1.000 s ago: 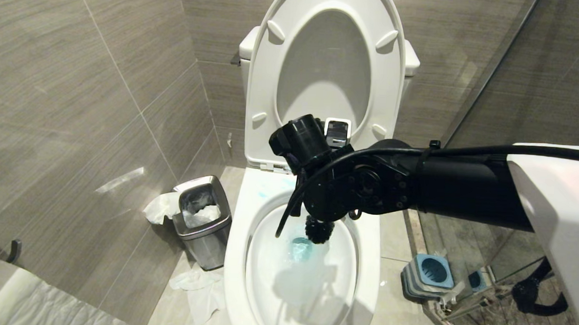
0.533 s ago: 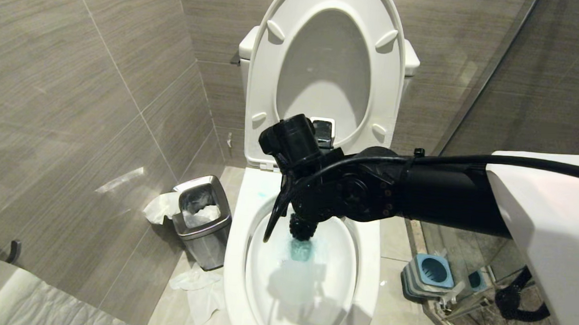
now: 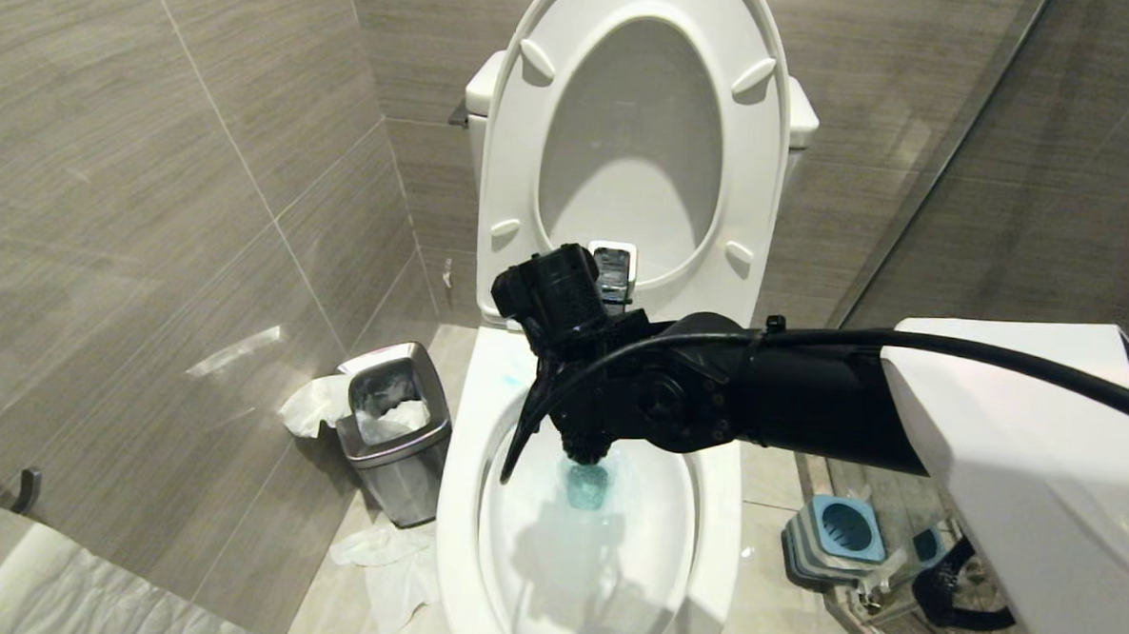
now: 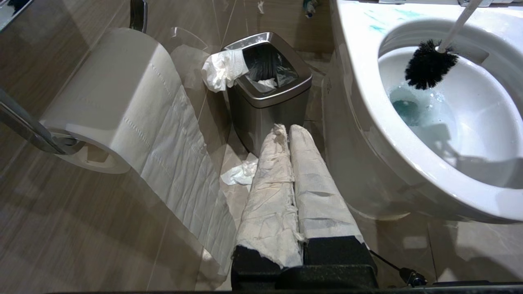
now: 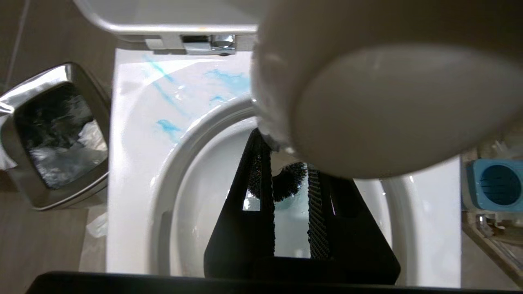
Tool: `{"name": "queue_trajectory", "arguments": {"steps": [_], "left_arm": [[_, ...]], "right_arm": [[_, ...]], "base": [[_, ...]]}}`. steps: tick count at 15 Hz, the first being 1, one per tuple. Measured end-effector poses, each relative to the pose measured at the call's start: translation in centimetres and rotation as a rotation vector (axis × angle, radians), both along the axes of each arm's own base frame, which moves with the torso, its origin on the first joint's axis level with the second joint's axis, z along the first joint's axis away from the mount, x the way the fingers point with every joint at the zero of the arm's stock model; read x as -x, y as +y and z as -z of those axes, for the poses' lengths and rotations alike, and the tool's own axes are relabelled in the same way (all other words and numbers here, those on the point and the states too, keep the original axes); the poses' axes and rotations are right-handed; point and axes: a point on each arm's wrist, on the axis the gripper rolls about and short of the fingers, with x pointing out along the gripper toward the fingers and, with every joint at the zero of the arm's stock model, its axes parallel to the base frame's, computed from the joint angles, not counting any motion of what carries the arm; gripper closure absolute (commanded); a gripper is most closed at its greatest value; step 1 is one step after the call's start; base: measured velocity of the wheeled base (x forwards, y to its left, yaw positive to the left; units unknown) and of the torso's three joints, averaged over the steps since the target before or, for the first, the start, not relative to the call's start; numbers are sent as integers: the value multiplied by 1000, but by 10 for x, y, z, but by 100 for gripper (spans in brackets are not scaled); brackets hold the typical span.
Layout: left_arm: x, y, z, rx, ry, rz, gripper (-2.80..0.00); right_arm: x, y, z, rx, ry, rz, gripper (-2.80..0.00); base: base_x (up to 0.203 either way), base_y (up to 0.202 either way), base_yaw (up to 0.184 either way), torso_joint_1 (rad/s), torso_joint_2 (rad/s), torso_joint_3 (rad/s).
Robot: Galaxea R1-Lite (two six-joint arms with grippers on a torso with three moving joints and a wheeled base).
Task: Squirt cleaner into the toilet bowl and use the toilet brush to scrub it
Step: Scrub the toilet bowl
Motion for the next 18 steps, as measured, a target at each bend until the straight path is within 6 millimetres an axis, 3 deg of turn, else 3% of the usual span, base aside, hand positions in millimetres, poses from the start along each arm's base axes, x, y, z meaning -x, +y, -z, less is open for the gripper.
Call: {"name": "queue_trajectory", "arguments": {"steps": [9,12,18], "left_arm": [[0,0,0,0,0,1,0],[0,0,0,0,0,0,0],[0,0,0,0,0,0,0]], "right_arm": [[9,-26,-8,85,61,37,0],[21,-35,-7,85,91,30,0],[63,-25,-3,41,130,-49,0]], "base": [[0,0,0,0,0,0],[0,0,0,0,0,0],[0,0,0,0,0,0]]}}
